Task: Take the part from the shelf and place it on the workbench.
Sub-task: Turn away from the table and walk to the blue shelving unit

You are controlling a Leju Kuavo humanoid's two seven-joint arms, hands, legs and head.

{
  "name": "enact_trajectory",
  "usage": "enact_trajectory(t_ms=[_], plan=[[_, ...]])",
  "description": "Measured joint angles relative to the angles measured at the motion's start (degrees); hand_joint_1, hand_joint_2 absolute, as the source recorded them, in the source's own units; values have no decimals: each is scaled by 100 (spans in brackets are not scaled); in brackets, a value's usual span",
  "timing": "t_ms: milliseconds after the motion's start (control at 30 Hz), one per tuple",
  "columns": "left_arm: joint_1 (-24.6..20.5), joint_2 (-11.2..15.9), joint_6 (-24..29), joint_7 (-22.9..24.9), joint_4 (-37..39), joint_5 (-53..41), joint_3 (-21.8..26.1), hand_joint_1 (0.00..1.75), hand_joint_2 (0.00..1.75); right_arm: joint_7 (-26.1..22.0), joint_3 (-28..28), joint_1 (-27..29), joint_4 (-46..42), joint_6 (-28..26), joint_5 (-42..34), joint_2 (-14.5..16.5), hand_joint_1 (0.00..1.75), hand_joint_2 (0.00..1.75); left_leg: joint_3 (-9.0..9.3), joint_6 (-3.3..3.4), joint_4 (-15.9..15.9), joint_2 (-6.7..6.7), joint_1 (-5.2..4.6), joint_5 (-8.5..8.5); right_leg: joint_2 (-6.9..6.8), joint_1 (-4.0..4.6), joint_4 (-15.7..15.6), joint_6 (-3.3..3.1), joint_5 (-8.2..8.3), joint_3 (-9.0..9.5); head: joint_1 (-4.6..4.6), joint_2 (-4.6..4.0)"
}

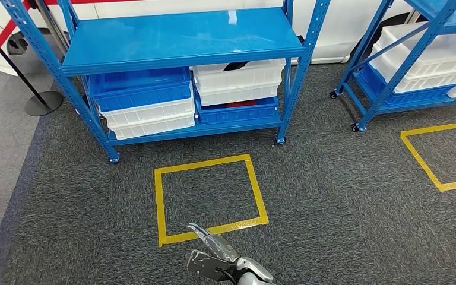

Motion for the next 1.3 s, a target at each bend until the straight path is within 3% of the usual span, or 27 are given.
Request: enact_trajectory(t_ms=[1300], plan=[[-37,-55,-9,-47,0,-103,99,0,0,99,-65,28,124,18,25,0,0,0,0,-6,-3,1,1,2,2,13,9,-7,-7,-9,0,-1]])
